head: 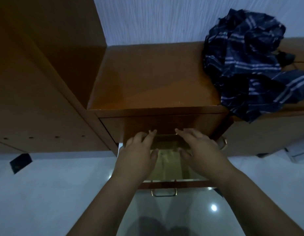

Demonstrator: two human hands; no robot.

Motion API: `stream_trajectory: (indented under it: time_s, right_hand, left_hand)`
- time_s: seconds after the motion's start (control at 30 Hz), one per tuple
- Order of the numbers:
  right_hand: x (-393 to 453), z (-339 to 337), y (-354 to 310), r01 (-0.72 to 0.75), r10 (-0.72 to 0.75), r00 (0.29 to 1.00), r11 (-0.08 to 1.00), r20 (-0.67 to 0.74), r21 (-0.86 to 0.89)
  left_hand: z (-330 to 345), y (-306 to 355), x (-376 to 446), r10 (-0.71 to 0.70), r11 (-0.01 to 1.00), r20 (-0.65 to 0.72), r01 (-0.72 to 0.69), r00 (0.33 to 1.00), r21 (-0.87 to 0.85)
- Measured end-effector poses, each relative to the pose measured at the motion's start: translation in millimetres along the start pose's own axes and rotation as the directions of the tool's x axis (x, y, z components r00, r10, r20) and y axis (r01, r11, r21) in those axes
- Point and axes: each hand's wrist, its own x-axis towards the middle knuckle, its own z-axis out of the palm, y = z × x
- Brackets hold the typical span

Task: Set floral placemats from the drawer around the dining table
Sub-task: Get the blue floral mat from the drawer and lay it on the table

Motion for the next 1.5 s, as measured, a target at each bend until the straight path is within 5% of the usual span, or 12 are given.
stream_trajectory:
  time_s: [0.57,0.73,0.9,1.0,1.17,1.5]
  right_hand:
    - [-2.5,29.4,-12.8,-0.039,0.034,0.997,0.998,-0.075,-0.057]
    - [-20.7,6.9,-10.6,0.029,-0.029,0.994,1.0,-0.107,-0.003]
    - [-35.8,-28.0,-7.8,0.109,-0.062,0.942,0.986,-0.329,0.128]
    - [-33.9,-34.5,-1.5,0.088,-0.068,0.904,0.996,-0.423,0.03]
    - [-23.4,-36.0,6.4,-0.022,0.015,0.936,1.0,-0.352,-0.017]
    - [-18.5,-42.6,11.7,-0.013,0.005,0.941,1.0,-0.339,-0.021]
  left_hand:
    - [11.5,-3.7,-13.9,0.004,0.999,0.043,-0.002,0.999,-0.041]
    - [-22.3,4.0,-25.6,0.043,0.998,-0.125,-0.048,0.991,-0.036]
    - [-42.6,-3.6,-35.8,0.046,0.992,-0.305,-0.08,0.951,-0.1]
    - [-47.7,-15.9,-30.8,0.002,0.996,-0.292,-0.029,0.956,-0.089]
    - [-46.1,-25.5,-20.5,-0.047,0.999,-0.236,0.04,0.971,-0.035]
    - [-49.2,-28.3,-13.3,-0.036,0.999,-0.211,0.042,0.977,0.026]
